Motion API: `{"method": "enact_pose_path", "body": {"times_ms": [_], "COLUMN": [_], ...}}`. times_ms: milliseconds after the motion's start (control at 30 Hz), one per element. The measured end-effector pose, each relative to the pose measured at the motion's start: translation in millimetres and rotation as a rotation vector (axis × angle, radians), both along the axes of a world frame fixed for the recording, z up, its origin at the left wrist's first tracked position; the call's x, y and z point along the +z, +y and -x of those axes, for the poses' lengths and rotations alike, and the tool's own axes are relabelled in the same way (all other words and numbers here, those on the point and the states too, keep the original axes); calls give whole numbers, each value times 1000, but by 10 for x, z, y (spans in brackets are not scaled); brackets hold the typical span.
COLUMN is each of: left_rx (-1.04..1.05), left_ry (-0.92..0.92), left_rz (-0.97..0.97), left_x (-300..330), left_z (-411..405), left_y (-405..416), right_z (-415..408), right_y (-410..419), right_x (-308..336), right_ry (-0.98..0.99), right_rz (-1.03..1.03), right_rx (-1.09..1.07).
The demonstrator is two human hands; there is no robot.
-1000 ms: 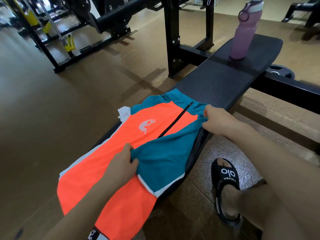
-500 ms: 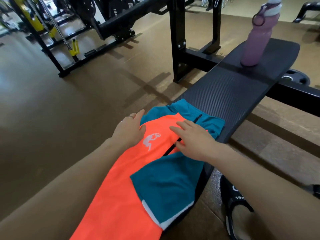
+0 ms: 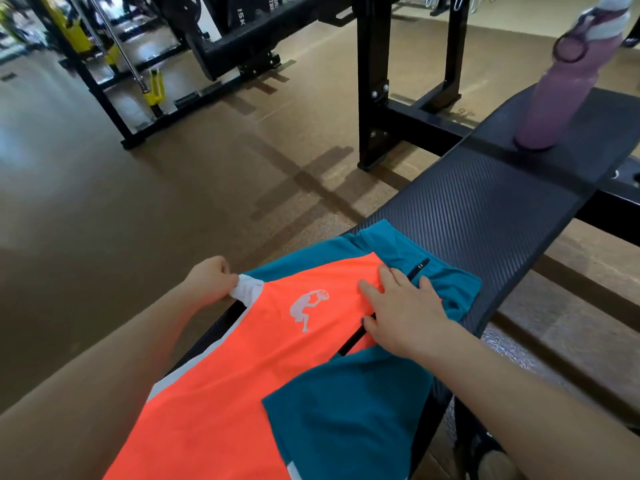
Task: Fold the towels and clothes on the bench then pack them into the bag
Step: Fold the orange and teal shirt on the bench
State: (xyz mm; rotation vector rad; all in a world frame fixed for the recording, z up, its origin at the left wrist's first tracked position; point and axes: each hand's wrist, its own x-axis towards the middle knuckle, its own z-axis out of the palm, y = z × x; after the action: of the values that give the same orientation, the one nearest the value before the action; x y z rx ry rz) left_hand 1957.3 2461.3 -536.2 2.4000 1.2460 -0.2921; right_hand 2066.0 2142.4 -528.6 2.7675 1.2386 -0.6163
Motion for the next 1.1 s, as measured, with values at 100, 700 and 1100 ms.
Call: {"method": "enact_pose_path", "body": {"times_ms": [100,700,1100], "left_rx": [66,-703,-1132], "left_ry": [9,108,132], "left_rz": [75,70,-180], "left_x": [37,181,582], "left_z": [100,-1217,-834], "left_y": [31,-711,-581], "right_z": [-1,-96,-360], "right_y": [43,62,162], "right_x": [26,22,-52], "right_ry": [-16,-47,-95], "right_rz": [9,-38,-131], "right_rx": [-10,-6,2]}}
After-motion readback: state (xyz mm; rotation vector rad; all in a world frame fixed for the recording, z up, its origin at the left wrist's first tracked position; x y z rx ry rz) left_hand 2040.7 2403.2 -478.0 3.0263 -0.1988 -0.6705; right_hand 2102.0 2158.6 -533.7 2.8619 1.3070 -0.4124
